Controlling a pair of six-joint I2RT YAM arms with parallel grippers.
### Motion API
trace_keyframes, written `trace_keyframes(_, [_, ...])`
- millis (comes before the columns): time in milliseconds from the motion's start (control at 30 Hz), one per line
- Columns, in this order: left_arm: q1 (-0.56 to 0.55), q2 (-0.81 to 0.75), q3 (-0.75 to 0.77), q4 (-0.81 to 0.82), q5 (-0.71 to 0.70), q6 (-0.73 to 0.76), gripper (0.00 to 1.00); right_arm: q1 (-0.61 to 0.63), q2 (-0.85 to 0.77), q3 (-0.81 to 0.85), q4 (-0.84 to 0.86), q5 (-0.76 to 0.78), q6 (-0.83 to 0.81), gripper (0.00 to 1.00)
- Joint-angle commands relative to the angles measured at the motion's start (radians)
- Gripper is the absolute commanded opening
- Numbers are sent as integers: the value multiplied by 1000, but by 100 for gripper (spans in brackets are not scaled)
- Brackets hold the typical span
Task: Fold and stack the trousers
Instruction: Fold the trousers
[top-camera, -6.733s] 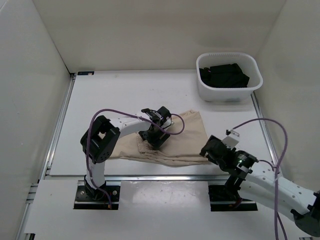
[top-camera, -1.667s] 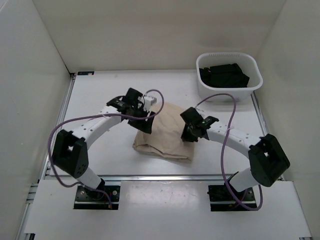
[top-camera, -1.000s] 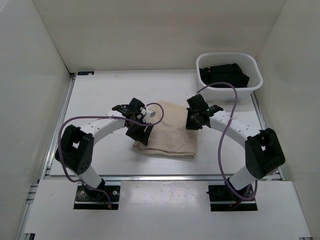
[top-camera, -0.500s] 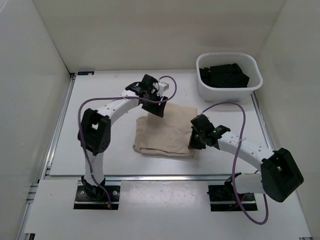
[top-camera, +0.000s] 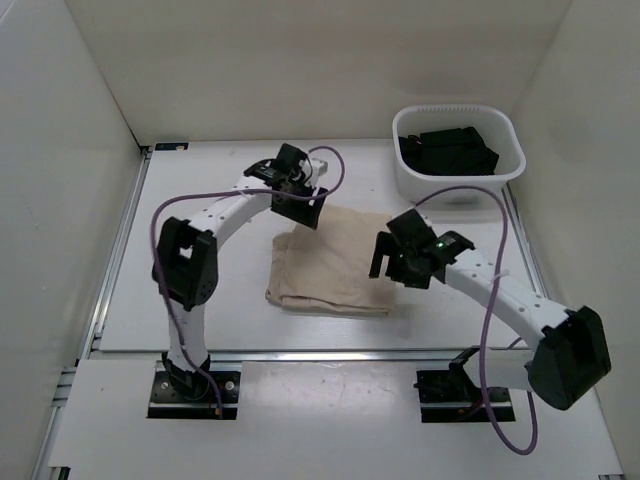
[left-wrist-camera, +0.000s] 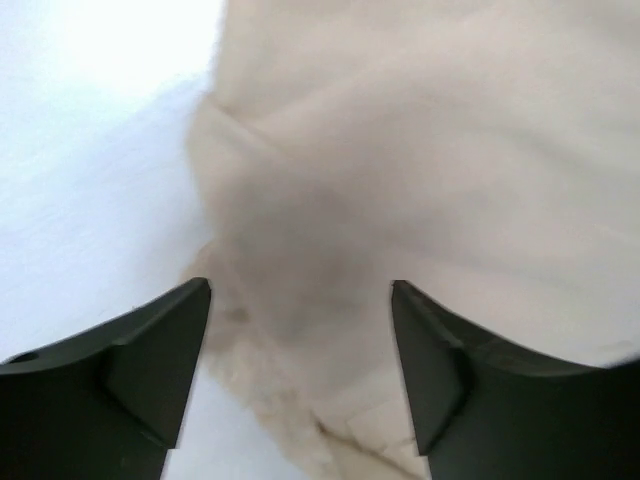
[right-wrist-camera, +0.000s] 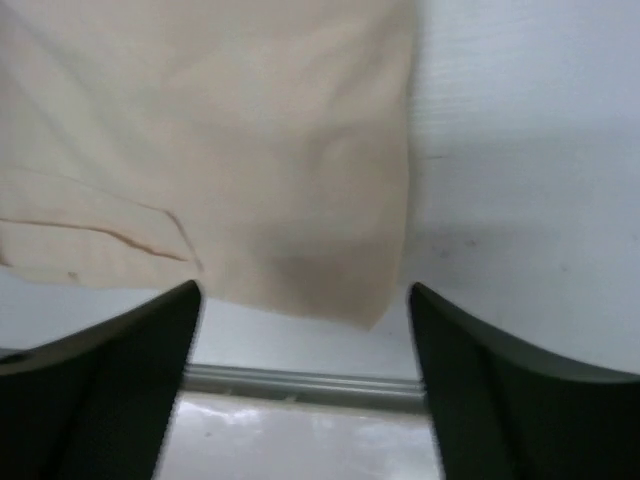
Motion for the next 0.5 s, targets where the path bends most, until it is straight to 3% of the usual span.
trace_keyframes(0, [39,-253,0,-14,-87,4,87,-70,-90,164,-309,80,-24,98])
trace_keyframes(67, [83,-377,-47,-46,-197,4,100,-194,-90,276,-449,65,-81,99])
trace_keyframes(233, [241,-563,-164,-185,-460,4,100,-418,-90,505,-776,181,-187,99])
trace_keyframes(400, [592,-752,-435,-313,-397,4,100,-469,-110,633,-830,220,-232,99])
trace_keyframes(467, [678,-812,-533,-324,-367,4,100,-469,-133,622,-830,195,-241,99])
